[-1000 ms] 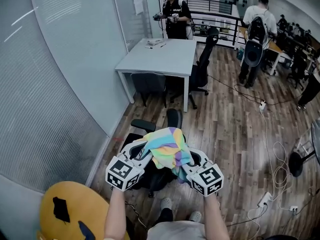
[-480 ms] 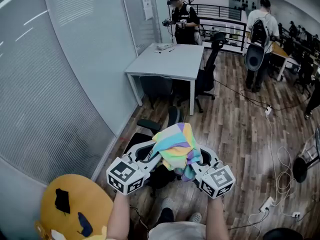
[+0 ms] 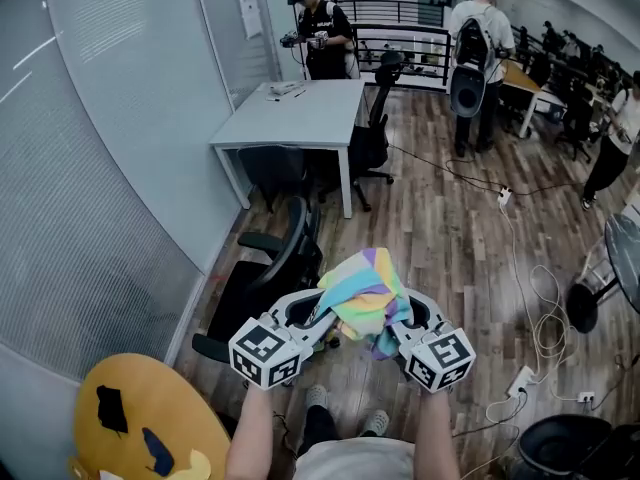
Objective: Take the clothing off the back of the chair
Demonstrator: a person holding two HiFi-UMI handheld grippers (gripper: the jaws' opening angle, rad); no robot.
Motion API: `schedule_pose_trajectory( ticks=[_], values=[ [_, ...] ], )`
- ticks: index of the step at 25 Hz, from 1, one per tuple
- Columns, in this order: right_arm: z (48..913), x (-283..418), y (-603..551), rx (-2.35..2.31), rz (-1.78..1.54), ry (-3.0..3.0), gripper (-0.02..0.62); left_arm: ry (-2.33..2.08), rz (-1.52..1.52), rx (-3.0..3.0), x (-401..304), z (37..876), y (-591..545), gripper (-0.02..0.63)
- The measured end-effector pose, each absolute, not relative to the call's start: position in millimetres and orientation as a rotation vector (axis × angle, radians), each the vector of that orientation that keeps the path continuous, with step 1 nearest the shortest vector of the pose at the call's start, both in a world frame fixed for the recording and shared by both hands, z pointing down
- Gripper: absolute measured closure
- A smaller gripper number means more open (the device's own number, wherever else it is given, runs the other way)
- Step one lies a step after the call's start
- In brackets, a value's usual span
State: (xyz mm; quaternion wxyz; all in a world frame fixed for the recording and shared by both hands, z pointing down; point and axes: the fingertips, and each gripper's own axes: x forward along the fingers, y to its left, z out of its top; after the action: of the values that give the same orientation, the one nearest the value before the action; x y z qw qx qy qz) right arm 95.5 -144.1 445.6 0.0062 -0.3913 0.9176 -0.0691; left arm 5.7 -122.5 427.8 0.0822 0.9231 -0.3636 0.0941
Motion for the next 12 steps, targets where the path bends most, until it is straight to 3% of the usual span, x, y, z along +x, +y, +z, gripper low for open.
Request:
schedule_pose_trajectory(
  ticks=[12],
  values=[
    [538.7,160.6,-132.7,-1.369,-0.428,2.93,0.479,-0.995,0.249,2.602,64.2,520.1,-119.6,0.472]
  ],
)
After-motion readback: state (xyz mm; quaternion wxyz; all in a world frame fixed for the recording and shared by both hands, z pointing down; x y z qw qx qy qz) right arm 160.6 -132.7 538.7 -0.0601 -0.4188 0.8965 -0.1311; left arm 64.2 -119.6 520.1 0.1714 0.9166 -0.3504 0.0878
